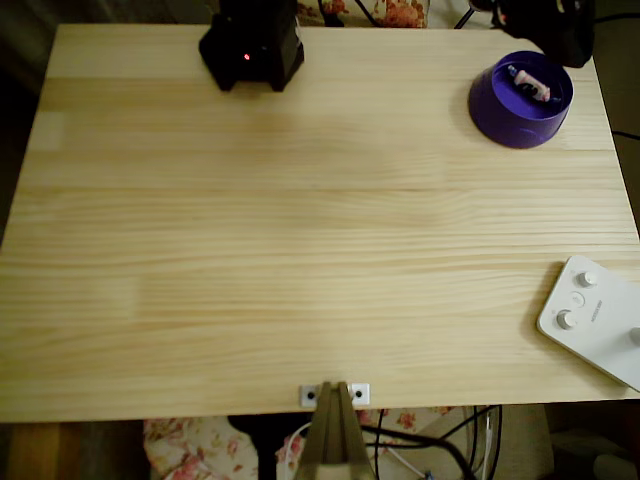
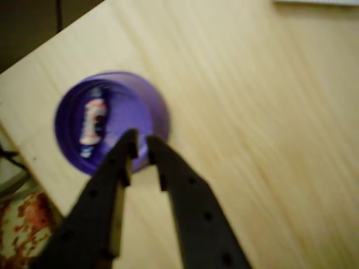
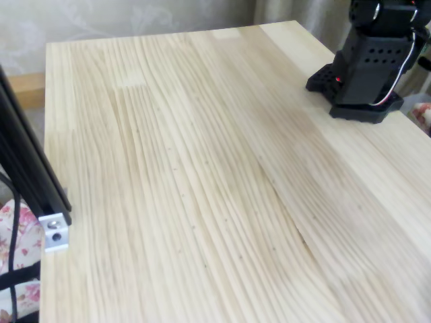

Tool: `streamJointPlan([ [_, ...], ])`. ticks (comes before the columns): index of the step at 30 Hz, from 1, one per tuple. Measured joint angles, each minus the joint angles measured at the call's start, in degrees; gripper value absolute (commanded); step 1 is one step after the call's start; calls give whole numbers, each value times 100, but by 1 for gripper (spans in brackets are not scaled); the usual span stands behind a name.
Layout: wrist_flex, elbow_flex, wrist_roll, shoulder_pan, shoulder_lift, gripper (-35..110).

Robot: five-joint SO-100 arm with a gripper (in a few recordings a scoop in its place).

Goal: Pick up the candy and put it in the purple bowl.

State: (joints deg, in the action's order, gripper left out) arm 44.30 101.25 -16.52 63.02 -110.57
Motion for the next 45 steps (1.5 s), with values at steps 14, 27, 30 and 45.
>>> streamJointPlan([
  [14, 1143, 1301, 343, -2171, -2021, -1],
  [27, 1758, 3129, 642, -4904, -3981, -1],
  [30, 1846, 3437, 738, -5643, -4447, -1],
  [45, 2153, 5432, 1134, -7559, -6504, -1],
])
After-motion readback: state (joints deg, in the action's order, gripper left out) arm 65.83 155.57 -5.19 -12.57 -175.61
